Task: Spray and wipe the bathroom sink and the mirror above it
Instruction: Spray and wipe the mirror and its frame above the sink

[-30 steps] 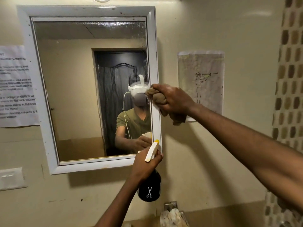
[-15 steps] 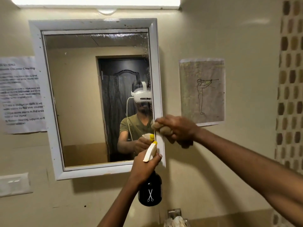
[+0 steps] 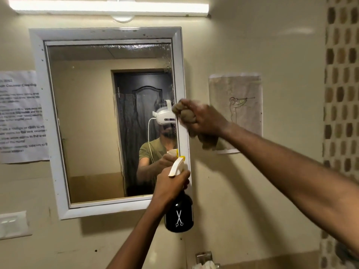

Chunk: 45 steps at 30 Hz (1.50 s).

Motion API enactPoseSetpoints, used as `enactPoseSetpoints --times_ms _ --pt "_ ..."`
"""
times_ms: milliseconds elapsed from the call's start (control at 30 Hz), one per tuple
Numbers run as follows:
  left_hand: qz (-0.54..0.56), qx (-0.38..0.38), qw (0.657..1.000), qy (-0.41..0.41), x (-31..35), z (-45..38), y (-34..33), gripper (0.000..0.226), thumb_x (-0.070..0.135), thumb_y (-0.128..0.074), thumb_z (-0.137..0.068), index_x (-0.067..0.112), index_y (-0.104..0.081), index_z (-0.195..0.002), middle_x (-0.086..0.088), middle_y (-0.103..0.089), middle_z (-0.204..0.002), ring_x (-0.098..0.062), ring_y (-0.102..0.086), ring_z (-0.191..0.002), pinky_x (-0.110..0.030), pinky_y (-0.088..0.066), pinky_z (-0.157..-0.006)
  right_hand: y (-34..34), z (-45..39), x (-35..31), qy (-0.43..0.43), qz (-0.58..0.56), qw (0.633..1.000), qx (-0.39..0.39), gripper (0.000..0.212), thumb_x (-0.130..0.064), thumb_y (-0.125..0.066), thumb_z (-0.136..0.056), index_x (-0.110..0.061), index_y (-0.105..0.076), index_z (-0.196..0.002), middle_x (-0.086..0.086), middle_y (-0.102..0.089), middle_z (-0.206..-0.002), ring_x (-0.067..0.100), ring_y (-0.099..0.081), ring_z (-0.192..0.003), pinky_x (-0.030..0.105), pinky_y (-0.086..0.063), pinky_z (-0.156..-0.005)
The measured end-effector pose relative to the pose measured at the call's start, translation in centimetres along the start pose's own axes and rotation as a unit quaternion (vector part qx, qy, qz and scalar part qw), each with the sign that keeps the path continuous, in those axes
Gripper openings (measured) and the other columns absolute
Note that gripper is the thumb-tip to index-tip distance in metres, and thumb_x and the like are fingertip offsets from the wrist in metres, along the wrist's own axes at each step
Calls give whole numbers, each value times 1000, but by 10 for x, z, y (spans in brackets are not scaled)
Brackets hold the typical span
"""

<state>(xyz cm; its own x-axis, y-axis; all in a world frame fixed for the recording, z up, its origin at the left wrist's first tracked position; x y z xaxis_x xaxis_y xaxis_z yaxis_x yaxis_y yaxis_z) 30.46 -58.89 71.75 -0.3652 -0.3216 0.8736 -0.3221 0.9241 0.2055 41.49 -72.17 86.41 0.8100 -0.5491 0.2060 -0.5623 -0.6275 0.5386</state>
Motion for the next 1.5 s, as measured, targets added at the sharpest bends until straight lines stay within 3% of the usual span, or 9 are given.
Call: enactPoseSetpoints --times_ms 233,367,533,700,833,967,1133,1267,1500 --pt "-72 -42 996 -21 -21 6 -2 17 25 -59 -89 11 -67 -84 -6 -70 -78 -15 -61 -69 -28 -48 -68 -44 74 -12 81 25 988 -129 57 -36 -59 -84 -24 -33 -134 15 -60 -106 29 -62 -75 35 -52 -61" --pt "-49 -5 999 -4 -20 4 -3 11 20 -58 -89 12 -65 -84 -4 -67 -71 -13 -60 -61 -24 -48 -59 -12 27 -7 20 19 999 -38 62 -25 -65 -82 -16 -41 -139 17 -60 -115 35 -63 -83 38 -51 -69" --pt "-51 7 999 -15 -19 3 -5 18 23 -59 -88 8 -67 -81 -12 -71 -79 -19 -62 -69 -35 -51 -69 8 -13 -11 -1 17 999 49 60 -37 -64 -86 -14 -42 -137 16 -62 -112 31 -62 -86 34 -49 -71" --pt "-80 21 996 -28 -33 17 -6 25 25 -58 -86 2 -65 -77 -14 -70 -74 -18 -59 -63 -32 -46 -63 -36 53 -13 4 -8 1000 -27 64 -27 -69 -79 -24 -37 -135 13 -59 -111 31 -63 -77 40 -55 -64" --pt "-100 -18 994 -40 -49 29 -8 24 28 -61 -81 4 -62 -78 -10 -66 -75 -19 -55 -68 -34 -42 -66 -57 95 -22 65 18 990 -127 58 -39 -54 -82 -19 -40 -134 15 -59 -105 28 -62 -72 26 -44 -61" --pt "-113 -36 991 -57 -55 30 -12 18 24 -62 -80 6 -61 -79 -7 -65 -75 -14 -53 -67 -27 -40 -65 -36 63 -16 51 24 996 -65 58 -28 -61 -81 -16 -43 -135 16 -60 -105 32 -62 -72 28 -45 -59" --pt "-94 43 994 -18 -61 34 -14 28 32 -56 -78 6 -64 -68 -9 -69 -67 -23 -65 -65 -37 -52 -68 -28 52 -22 -7 -6 1000 -9 63 -41 -56 -78 -20 -40 -135 12 -60 -111 32 -62 -77 38 -53 -64" --pt "-113 24 991 -60 -69 38 -15 21 32 -59 -81 11 -58 -75 -3 -63 -71 -20 -56 -69 -35 -45 -67 -66 110 -26 39 -16 995 -88 65 -26 -66 -76 -24 -36 -133 13 -59 -104 30 -62 -71 27 -44 -61" --pt "-82 21 996 -31 -88 50 -10 26 29 -58 -79 3 -59 -74 -15 -63 -67 -27 -58 -62 -42 -49 -63 -99 170 -33 80 32 971 -222 64 -32 -68 -80 -32 -31 -132 7 -59 -99 25 -60 -71 24 -38 -56"
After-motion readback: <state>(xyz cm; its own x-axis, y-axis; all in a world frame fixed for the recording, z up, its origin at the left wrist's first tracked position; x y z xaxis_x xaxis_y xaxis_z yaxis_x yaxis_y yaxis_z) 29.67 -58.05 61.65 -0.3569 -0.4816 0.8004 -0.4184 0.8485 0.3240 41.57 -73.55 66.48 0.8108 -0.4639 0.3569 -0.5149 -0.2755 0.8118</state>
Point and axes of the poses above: each hand's wrist, its own z-axis away from the middle knuckle, its own y-axis out of the back of the hand, x = y × z, the point moved 2 cm from there along -z, towards the middle knuckle
